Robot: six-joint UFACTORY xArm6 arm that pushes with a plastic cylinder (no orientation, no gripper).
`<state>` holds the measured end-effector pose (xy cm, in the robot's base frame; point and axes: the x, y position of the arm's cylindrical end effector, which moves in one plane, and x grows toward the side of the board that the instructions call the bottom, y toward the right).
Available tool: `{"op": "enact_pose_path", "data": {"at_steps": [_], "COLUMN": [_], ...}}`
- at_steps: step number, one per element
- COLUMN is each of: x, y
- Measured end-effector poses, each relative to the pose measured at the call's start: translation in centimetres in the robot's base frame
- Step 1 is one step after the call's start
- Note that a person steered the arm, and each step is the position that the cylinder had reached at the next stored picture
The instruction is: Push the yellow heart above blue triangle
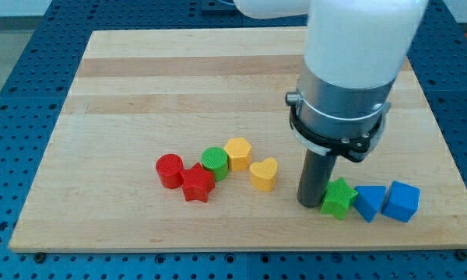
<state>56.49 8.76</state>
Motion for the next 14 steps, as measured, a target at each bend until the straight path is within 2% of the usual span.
{"op": "enact_pose_path", "data": {"at_steps": [1,3,4,5,6,7,9,10,11,12,14], "x": [0.0,1.5,0.1,-3.3,-4.5,-4.7,-4.7,-4.7,-4.7,-2.9,-2.5], "y": [0.4,-8.5,-10.6,-9.8,-4.4,0.4,4.2,4.9,2.0,0.5,3.8]}}
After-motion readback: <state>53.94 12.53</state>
